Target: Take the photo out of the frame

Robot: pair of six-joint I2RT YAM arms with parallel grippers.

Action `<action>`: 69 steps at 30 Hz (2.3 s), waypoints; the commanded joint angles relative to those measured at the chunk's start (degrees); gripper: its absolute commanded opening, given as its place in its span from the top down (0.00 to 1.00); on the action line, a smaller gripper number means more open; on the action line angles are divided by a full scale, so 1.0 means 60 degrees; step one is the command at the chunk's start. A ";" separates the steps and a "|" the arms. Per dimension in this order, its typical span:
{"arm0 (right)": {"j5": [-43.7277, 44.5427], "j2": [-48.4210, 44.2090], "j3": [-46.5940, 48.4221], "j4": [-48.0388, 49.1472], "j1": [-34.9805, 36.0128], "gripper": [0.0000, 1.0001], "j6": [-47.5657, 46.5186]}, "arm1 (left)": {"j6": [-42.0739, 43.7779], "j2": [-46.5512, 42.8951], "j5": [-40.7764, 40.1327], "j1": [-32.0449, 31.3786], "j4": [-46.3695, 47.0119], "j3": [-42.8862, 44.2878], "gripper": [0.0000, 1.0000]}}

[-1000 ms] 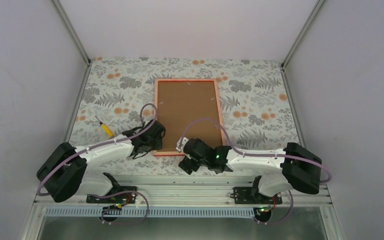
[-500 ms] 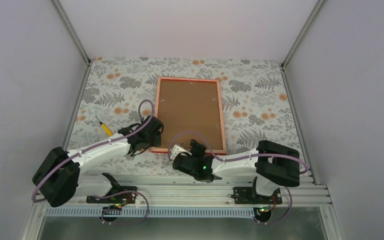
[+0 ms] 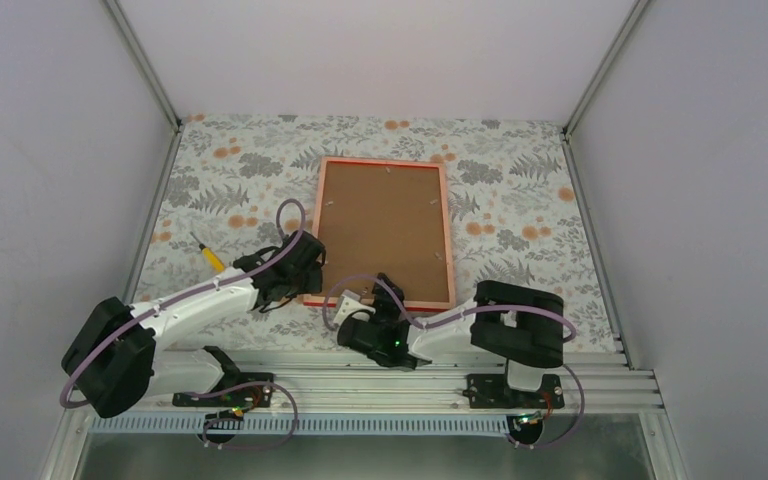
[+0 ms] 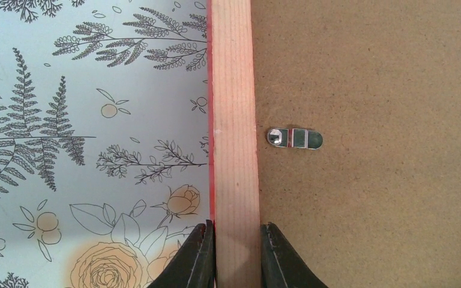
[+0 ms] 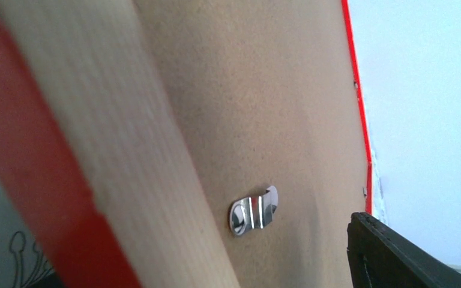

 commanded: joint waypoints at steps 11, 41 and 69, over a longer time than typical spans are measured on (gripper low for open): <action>0.1282 0.0486 0.0305 0.0277 0.0179 0.47 -0.0659 | 0.0258 -0.0352 0.0263 0.0327 0.0360 0.0482 0.90; 0.1125 -0.1796 0.2048 -0.2012 0.0361 0.96 -0.1062 | 0.0415 -0.3094 -0.0399 0.1239 -0.0970 0.1756 0.47; -0.2960 -0.5763 0.0821 0.2222 -0.0826 0.96 0.0134 | -0.1025 -0.8459 -0.2053 0.1258 -0.1079 -0.0221 0.00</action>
